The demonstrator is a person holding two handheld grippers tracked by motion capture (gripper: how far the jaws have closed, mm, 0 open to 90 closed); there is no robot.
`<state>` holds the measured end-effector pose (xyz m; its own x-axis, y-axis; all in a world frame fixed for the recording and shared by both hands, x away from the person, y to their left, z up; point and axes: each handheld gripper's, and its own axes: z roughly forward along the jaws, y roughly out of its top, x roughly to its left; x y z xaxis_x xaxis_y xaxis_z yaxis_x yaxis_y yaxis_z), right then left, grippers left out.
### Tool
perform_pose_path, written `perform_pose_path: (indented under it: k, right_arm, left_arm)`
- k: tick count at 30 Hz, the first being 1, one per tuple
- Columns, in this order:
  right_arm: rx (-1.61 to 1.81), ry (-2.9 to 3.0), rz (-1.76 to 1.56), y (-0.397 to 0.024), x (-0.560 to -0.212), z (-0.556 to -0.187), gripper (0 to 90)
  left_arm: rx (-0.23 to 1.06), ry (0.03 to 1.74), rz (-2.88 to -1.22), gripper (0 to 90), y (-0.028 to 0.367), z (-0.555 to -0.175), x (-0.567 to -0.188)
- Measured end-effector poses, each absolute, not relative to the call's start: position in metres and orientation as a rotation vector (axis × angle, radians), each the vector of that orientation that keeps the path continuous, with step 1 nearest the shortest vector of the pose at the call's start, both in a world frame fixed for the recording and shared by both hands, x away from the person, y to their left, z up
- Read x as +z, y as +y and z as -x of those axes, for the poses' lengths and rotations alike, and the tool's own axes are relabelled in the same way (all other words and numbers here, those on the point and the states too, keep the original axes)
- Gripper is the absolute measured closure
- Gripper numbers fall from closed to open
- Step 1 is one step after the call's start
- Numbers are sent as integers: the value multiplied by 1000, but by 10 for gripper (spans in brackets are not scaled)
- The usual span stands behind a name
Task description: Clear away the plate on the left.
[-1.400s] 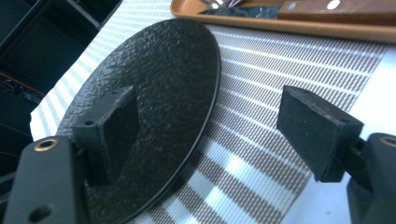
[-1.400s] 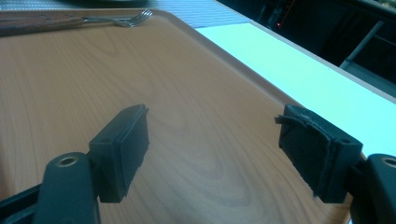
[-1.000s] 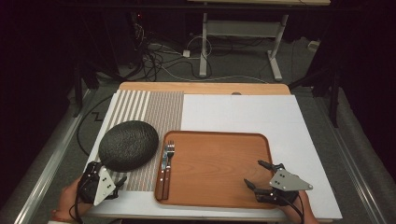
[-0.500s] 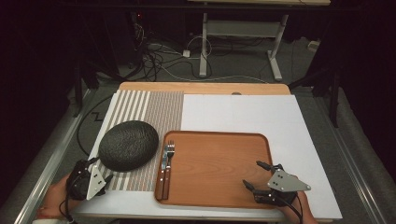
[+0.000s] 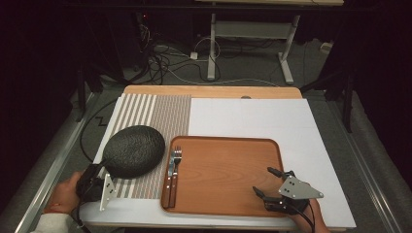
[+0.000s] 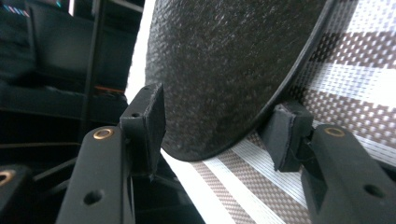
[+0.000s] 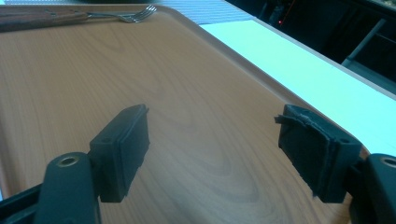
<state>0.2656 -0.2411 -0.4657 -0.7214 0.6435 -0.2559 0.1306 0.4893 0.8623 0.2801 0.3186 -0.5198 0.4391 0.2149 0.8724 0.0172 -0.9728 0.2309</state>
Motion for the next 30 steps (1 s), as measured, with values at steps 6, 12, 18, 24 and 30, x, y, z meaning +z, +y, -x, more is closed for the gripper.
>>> perform_pose_path:
  k: [6, 12, 18, 24, 30]
  right_arm:
    - [1183, 2173, -637, -240, -466, -266, 253]
    - [1178, 2177, -635, -239, -466, -267, 259]
    - [1178, 2176, -634, -239, -466, -267, 261]
    - [1178, 2177, -635, -239, -466, -267, 261]
    - [1179, 2176, -635, -240, -466, -266, 262]
  left_arm:
    - [1601, 95, -2522, 504, 313, -284, -524]
    - [1644, -7, -2542, 690, 306, -286, -532]
    - [1768, -71, -2550, 794, 296, -291, -540]
    - [1856, -52, -2542, 808, 285, -297, -543]
    - [1888, -43, -2545, 805, 280, -301, -543]
